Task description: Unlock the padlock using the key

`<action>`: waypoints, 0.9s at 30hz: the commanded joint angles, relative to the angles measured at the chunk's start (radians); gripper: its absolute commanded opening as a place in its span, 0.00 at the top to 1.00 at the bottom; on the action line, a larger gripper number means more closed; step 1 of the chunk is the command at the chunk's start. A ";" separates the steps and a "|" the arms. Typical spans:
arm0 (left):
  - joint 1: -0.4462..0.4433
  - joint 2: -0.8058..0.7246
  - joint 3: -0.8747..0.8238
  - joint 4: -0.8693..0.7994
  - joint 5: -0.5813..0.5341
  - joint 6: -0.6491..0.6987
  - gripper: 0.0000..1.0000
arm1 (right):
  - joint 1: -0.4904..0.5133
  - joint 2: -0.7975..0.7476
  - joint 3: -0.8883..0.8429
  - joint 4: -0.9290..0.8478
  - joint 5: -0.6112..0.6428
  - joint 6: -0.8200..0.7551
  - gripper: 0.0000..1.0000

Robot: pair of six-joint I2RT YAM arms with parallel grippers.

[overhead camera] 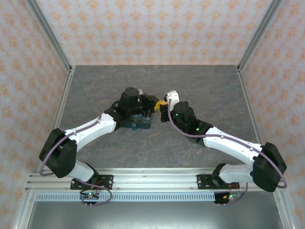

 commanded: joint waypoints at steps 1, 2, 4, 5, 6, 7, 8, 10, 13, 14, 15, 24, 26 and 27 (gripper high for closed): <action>-0.008 -0.002 0.013 -0.018 -0.012 0.000 0.84 | 0.006 0.004 0.026 0.015 0.025 -0.013 1.00; -0.008 0.000 0.012 -0.020 -0.013 0.000 0.84 | 0.006 0.002 0.024 0.015 0.026 -0.012 1.00; -0.008 0.004 0.011 -0.018 -0.016 0.001 0.85 | 0.006 0.000 0.022 0.015 0.028 -0.013 1.00; -0.008 0.006 0.009 -0.019 -0.016 0.001 0.85 | 0.006 -0.001 0.022 0.015 0.029 -0.014 1.00; -0.008 0.007 0.008 -0.018 -0.018 0.001 0.88 | 0.006 -0.001 0.021 0.014 0.030 -0.013 1.00; -0.008 0.009 0.007 -0.017 -0.018 0.002 0.91 | 0.006 -0.002 0.021 0.014 0.030 -0.012 1.00; -0.008 0.011 0.006 -0.017 -0.020 0.001 0.93 | 0.006 -0.003 0.021 0.016 0.032 -0.014 1.00; -0.008 0.012 0.004 -0.017 -0.020 0.000 0.95 | 0.006 -0.004 0.019 0.017 0.033 -0.013 1.00; -0.008 0.014 0.005 -0.020 -0.025 0.004 1.00 | 0.006 -0.003 0.017 0.022 0.034 -0.009 1.00; -0.008 0.014 0.006 -0.025 -0.026 0.009 1.00 | 0.006 -0.001 0.018 0.022 0.032 -0.006 1.00; -0.008 0.015 0.008 -0.030 -0.029 0.016 1.00 | 0.005 -0.001 0.019 0.022 0.034 0.000 1.00; 0.022 0.041 0.025 -0.034 -0.064 0.343 1.00 | -0.153 -0.116 0.045 -0.090 -0.081 0.387 0.33; 0.030 0.033 0.025 -0.006 -0.076 0.456 1.00 | -0.198 -0.130 0.044 -0.100 -0.148 0.518 0.32; 0.032 0.028 0.025 0.006 -0.081 0.501 1.00 | -0.219 -0.133 0.036 -0.087 -0.178 0.579 0.30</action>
